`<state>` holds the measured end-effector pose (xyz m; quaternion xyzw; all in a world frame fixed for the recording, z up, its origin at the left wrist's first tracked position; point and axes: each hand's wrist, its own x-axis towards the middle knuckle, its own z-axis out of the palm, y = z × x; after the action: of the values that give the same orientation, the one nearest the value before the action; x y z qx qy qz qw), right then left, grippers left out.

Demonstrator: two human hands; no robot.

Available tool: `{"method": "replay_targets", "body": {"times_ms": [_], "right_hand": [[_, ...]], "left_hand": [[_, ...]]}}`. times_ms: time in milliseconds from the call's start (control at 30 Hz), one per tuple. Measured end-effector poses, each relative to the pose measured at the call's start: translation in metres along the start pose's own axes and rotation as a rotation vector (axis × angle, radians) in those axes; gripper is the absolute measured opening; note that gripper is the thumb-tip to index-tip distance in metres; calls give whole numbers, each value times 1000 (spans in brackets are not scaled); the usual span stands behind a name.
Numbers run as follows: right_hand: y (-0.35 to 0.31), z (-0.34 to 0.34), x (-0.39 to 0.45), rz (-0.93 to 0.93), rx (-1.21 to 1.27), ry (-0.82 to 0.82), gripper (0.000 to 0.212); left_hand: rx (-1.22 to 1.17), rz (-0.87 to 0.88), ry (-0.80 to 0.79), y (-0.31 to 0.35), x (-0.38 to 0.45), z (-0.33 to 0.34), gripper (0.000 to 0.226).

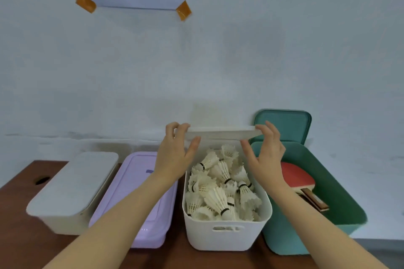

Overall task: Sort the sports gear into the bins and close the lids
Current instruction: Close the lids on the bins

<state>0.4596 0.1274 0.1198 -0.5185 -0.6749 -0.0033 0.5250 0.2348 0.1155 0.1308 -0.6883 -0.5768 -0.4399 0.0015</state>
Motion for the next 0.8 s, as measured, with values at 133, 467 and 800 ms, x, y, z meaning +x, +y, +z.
{"method": "replay_targets", "body": {"times_ms": [133,467,800], "right_hand": [[6,-8,-40,3,-143,-112,47],[43,-24,-122,-14,-277,-304,34],[63,-27,-150,-77,-434,-388,48]], "left_hand": [[-3,13,-42,-8,-37,6,59],[185,129,-227,-28,-119,36,69],[216,135,-225,-36,-147,53,78]]}}
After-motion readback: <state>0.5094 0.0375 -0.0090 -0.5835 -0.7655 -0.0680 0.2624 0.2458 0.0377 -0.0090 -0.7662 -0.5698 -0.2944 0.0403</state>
